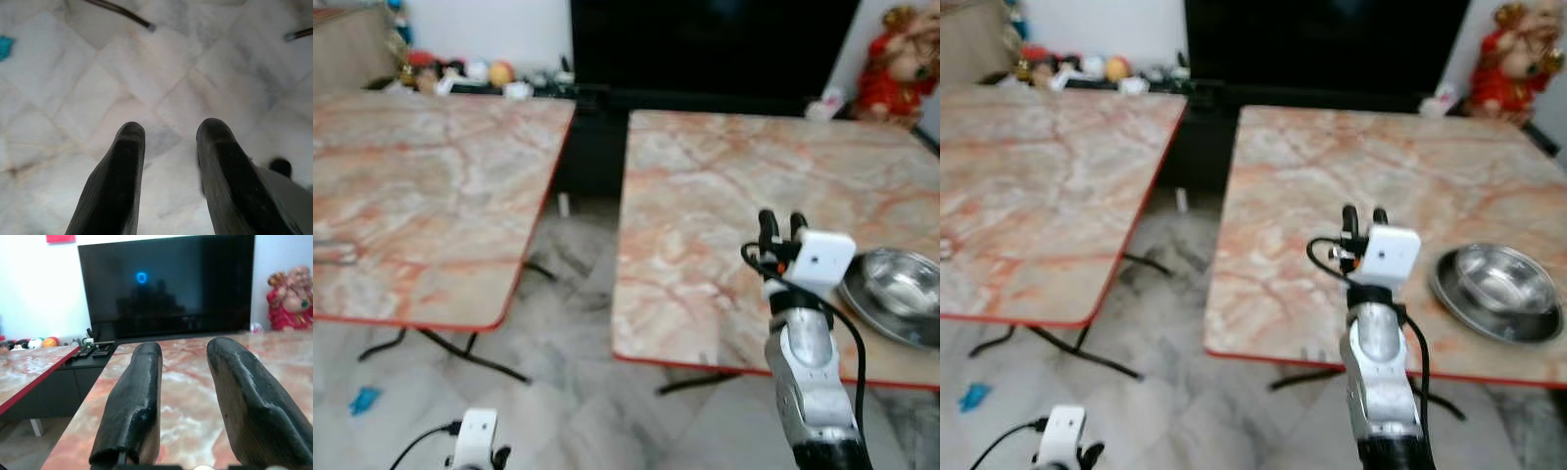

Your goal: Setting the table

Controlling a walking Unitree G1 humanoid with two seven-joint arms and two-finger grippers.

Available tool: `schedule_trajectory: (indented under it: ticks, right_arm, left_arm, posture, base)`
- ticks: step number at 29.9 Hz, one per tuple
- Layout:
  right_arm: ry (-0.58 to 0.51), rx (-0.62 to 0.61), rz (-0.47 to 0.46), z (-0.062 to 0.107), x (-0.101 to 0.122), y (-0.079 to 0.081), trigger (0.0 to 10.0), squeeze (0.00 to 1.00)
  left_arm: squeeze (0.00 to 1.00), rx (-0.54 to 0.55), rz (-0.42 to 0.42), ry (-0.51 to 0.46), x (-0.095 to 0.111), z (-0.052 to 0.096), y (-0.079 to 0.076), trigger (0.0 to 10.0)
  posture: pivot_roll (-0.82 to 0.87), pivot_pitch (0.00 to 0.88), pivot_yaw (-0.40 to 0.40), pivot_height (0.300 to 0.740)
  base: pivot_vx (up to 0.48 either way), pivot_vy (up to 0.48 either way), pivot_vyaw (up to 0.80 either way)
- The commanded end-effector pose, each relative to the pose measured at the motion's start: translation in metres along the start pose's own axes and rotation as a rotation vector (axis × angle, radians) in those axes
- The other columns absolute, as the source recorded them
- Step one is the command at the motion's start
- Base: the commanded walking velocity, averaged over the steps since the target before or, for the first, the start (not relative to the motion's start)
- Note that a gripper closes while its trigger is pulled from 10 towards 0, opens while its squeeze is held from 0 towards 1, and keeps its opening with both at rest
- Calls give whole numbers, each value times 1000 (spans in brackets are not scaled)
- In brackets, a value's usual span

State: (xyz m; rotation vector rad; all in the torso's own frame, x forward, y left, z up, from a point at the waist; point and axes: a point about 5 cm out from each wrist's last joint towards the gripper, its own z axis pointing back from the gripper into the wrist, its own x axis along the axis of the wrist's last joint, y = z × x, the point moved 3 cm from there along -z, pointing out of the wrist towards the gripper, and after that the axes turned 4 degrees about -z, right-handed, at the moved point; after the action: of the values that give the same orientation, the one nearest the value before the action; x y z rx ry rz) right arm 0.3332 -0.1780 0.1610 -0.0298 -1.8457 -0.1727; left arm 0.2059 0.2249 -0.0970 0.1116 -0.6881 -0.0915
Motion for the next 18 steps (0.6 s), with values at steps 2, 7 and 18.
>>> schedule_trajectory:
  ticks: [2,7,18]
  right_arm:
    - [9,-21,7,1,-3,-8,10000,0]
    - [6,-1,26,1,-2,-5,10000,0]
    - [4,11,12,2,-2,-3,10000,0]
  left_arm:
    - [0,-11,11,6,-1,-1,-6,10000]
    - [0,-9,13,7,-1,-1,-6,10000]
    - [0,-12,17,6,-1,-1,-7,10000]
  posture:
    - [50,0,-1,740]
    - [49,0,-1,740]
    - [48,0,-2,740]
  base:
    - [0,480,0]
    - [0,442,293]
    - [0,421,110]
